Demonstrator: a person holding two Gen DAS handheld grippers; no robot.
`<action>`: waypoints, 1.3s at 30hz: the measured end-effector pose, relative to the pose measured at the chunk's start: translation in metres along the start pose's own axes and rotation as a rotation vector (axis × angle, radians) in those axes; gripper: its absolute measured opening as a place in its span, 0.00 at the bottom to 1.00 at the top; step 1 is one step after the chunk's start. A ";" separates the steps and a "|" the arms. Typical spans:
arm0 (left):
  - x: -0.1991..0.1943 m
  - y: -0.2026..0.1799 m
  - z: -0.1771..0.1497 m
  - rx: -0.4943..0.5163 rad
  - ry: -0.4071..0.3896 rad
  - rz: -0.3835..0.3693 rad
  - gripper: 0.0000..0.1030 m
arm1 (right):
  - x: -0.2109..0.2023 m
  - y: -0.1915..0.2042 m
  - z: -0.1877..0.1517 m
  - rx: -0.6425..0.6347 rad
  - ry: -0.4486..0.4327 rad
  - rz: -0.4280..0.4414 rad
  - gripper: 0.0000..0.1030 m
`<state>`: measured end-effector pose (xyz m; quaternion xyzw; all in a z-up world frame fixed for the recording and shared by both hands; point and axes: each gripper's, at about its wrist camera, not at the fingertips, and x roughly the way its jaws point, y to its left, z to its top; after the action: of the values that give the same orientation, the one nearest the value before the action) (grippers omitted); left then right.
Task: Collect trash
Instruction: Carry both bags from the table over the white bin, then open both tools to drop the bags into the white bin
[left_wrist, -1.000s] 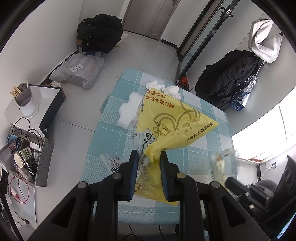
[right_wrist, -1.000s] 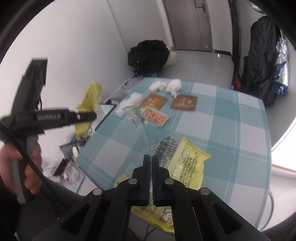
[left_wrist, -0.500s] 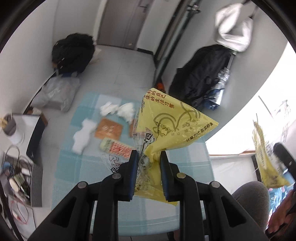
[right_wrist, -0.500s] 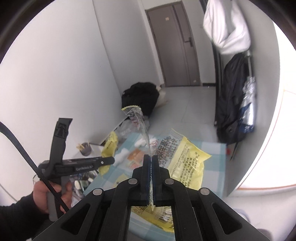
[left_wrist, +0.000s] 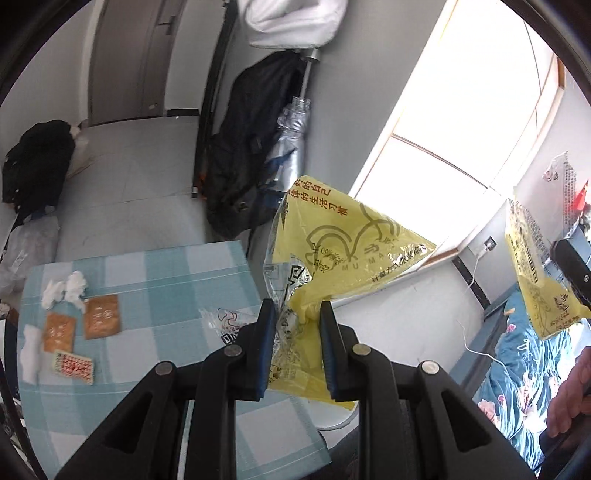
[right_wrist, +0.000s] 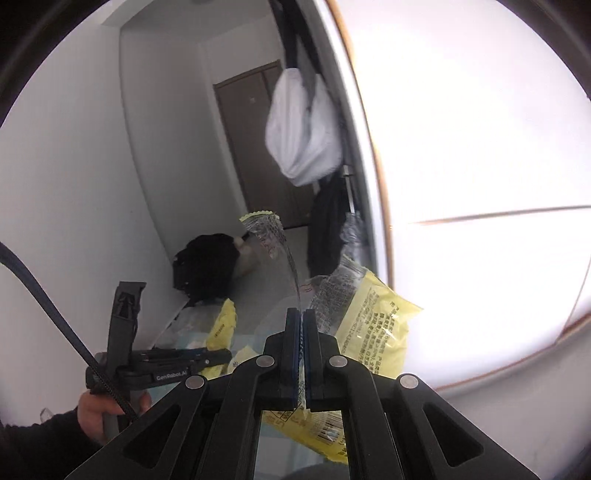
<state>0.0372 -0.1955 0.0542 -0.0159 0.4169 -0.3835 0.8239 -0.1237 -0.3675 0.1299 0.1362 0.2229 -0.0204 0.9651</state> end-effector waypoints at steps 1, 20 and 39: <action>0.006 -0.006 0.001 0.008 0.013 -0.003 0.18 | -0.001 -0.013 -0.004 0.016 0.013 -0.022 0.01; 0.180 -0.055 -0.047 0.054 0.478 -0.036 0.18 | 0.079 -0.170 -0.147 0.309 0.321 -0.114 0.01; 0.320 -0.056 -0.114 0.147 1.032 0.099 0.19 | 0.215 -0.217 -0.290 0.740 0.591 0.095 0.02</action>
<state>0.0372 -0.4079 -0.2166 0.2527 0.7408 -0.3301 0.5276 -0.0748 -0.4923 -0.2695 0.4810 0.4592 -0.0145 0.7467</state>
